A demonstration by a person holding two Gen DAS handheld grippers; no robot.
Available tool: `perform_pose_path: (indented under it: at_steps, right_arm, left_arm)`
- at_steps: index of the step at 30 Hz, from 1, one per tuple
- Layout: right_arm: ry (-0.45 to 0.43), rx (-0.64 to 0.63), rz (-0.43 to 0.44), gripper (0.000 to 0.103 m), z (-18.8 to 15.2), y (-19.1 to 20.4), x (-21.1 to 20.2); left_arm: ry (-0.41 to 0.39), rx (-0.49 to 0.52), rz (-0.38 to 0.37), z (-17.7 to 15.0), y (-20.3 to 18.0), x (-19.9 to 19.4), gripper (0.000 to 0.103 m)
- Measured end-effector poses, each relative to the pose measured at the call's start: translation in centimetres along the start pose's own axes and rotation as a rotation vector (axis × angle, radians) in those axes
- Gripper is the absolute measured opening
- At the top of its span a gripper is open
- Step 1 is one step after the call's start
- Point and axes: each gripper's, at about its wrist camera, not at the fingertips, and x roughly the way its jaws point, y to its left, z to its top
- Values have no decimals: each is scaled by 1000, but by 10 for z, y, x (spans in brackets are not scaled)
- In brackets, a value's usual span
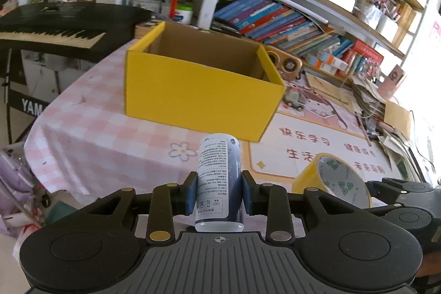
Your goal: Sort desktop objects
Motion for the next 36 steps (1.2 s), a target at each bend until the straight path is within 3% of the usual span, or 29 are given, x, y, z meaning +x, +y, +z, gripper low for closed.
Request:
perform_pose_path:
  at_steps: [20, 36]
  right_arm:
    - [4, -42, 27, 83, 8, 23, 10]
    - [-33, -60, 25, 83, 38, 17, 13]
  left_arm:
    - [-19, -23, 21, 3, 18, -7, 31]
    - [-71, -8, 1, 41, 16, 7, 31]
